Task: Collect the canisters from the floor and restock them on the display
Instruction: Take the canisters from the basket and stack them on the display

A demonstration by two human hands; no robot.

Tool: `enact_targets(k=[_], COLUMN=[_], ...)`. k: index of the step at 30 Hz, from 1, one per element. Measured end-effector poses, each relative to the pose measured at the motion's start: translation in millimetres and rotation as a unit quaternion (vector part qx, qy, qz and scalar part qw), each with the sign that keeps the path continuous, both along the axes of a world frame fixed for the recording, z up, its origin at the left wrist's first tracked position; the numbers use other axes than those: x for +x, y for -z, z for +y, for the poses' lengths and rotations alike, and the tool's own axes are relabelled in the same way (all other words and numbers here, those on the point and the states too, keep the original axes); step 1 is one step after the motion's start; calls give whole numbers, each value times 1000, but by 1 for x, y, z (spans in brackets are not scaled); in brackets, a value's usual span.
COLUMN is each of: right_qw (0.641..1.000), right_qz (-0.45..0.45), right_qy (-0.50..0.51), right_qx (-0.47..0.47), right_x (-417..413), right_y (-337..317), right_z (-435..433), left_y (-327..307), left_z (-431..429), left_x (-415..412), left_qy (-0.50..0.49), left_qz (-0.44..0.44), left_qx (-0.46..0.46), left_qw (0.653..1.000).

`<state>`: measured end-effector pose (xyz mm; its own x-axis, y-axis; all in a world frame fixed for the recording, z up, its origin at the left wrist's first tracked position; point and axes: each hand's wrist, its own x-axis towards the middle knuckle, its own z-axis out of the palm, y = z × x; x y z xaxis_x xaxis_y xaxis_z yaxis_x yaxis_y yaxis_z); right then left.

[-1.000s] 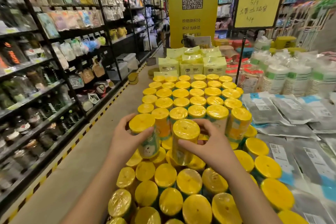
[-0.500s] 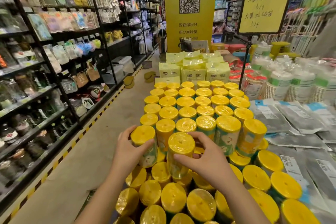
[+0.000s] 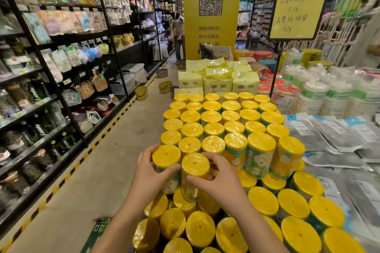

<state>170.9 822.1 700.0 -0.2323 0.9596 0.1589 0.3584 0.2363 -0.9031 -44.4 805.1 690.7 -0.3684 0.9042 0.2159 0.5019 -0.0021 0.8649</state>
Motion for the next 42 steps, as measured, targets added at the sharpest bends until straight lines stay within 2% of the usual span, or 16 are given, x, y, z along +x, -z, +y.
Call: enact_targets(k=[4, 9, 13, 28, 33, 36, 40, 42], right_qw=[1000, 999, 999, 994, 983, 967, 956, 943], right_qz=[4, -33, -30, -108, -167, -202, -197, -195], right_qy=[17, 13, 8, -17, -20, -56, -158, -213], right_qx=[-6, 4, -9, -14, 76, 144, 152, 165], right_x=[-9, -14, -13, -8, -2, -5, -15, -22], right_y=[10, 10, 10, -4, -19, -35, -53, -52], right_z=[1, 2, 2, 0, -15, -30, -53, -68], left_y=[7, 7, 7, 2, -2, 0, -1, 1], left_z=[-1, 1, 0, -15, -38, -59, -92, -118], left_x=[-7, -5, -3, -1, -4, -3, 6, 10], left_qy=[17, 37, 42, -3, -38, -91, -152, -165], left_qz=[-28, -68, -73, -87, -109, -104, -78, -29], left_qx=[-9, 0, 5, -21, -31, -64, -105, -114], left_qw=[999, 997, 996, 996, 993, 988, 980, 979])
